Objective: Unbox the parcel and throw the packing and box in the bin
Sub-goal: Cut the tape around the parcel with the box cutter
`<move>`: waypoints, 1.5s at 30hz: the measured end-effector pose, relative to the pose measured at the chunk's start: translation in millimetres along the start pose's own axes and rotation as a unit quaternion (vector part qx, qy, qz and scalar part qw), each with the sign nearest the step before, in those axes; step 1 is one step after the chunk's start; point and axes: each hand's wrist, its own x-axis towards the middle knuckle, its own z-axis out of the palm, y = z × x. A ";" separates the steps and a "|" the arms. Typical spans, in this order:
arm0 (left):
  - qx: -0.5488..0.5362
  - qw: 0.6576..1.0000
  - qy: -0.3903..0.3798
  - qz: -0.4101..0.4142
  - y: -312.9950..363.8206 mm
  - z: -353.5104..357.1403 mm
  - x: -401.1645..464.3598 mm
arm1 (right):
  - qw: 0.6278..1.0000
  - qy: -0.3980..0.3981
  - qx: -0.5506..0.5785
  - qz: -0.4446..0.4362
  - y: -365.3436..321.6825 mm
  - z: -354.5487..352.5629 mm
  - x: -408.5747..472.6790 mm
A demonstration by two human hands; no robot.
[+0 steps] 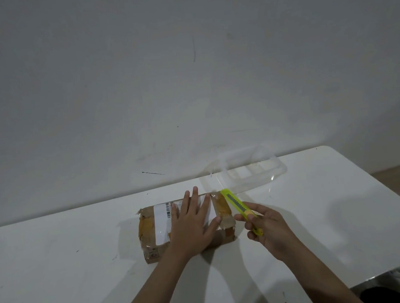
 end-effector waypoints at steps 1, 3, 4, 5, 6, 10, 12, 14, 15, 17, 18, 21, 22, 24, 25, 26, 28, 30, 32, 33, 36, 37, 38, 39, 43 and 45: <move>0.000 1.000 0.002 0.000 0.2 -0.1 -0.1 | 1.000 0.018 -0.022 -0.014 0.1 1.6 -0.3; 0.002 1.000 0.004 0.000 0.1 0.0 -0.1 | 0.996 0.044 -0.059 -0.044 1.1 4.5 -1.0; 0.004 1.000 0.003 0.000 0.0 0.4 0.0 | 0.995 0.054 -0.069 -0.056 2.2 5.5 -1.4; 0.006 1.000 0.004 -0.001 -0.2 0.8 0.3 | 0.993 0.065 -0.076 -0.065 3.5 6.0 -1.5; 0.007 1.000 0.006 0.000 -0.5 1.6 0.4 | 0.991 0.077 -0.085 -0.071 5.2 5.6 -1.2; 0.006 1.000 0.012 0.000 -0.8 2.8 0.7 | 0.984 0.108 -0.118 -0.084 11.5 2.0 1.5; 0.006 1.000 0.012 0.000 -0.6 3.5 1.0 | 0.983 0.116 -0.119 -0.078 12.1 0.6 1.7; 0.004 1.000 0.015 0.002 -1.1 3.9 1.1 | 0.988 0.111 -0.096 -0.045 8.8 0.5 0.5; 0.005 1.000 0.016 0.003 -1.3 3.9 0.9 | 0.992 0.098 -0.081 -0.020 6.9 -0.4 0.1; 0.006 1.000 0.014 0.002 -1.8 4.7 0.4 | 0.996 0.060 -0.054 0.025 5.1 -4.2 0.7; 0.007 1.000 0.013 0.001 -2.0 5.5 0.4 | 0.997 0.046 -0.040 0.042 5.0 -6.0 1.0; 0.005 1.000 0.019 0.000 -2.2 6.5 0.4 | 0.997 0.046 -0.002 0.055 6.7 -9.3 3.9; 0.005 1.000 0.020 0.000 -2.3 6.8 0.4 | 0.997 0.053 0.000 0.053 7.0 -9.0 4.5; 0.008 1.000 0.019 0.003 -2.4 7.0 0.4 | 0.996 0.061 -0.051 0.035 7.4 -7.4 4.1; 0.009 1.000 0.019 0.004 -2.4 6.9 0.5 | 0.993 0.056 -0.103 0.021 7.6 -6.1 3.0; 0.010 1.000 0.019 0.005 -2.3 6.5 0.6 | 0.987 0.044 -0.152 0.009 7.5 -4.4 1.3; 0.013 1.000 0.018 0.004 -2.4 6.3 0.9 | 0.977 0.015 -0.211 -0.002 7.4 -1.8 -0.6; 0.013 1.000 0.018 0.005 -2.6 6.5 0.9 | 0.971 0.022 -0.238 -0.011 6.8 -1.6 0.6; 0.013 1.000 0.020 0.006 -3.0 7.5 1.0 | 0.964 0.054 -0.258 -0.033 4.4 -2.9 4.0; 0.013 1.000 0.020 0.006 -3.0 7.5 1.1 | 0.962 0.063 -0.264 -0.043 3.0 -3.8 5.9; 0.015 1.000 0.021 0.008 -3.0 8.4 1.1 | 0.956 0.063 -0.281 -0.059 -1.2 -4.9 9.6; 0.015 1.000 0.023 0.009 -3.0 8.5 1.1 | 0.955 0.059 -0.285 -0.063 -2.2 -5.2 10.7; 0.013 1.000 0.025 0.010 -3.0 8.7 1.1 | 0.953 0.057 -0.290 -0.066 -3.3 -5.2 11.8; 0.011 1.000 0.025 0.010 -2.9 8.6 1.1 | 0.951 0.056 -0.295 -0.068 -4.4 -5.2 13.0; 0.012 1.000 0.017 0.008 -2.6 7.9 1.2 | 0.945 0.050 -0.314 -0.074 -7.2 -4.7 18.0; 0.013 1.000 0.018 0.007 -2.3 7.6 1.4 | 0.941 0.046 -0.324 -0.081 -8.4 -5.3 20.6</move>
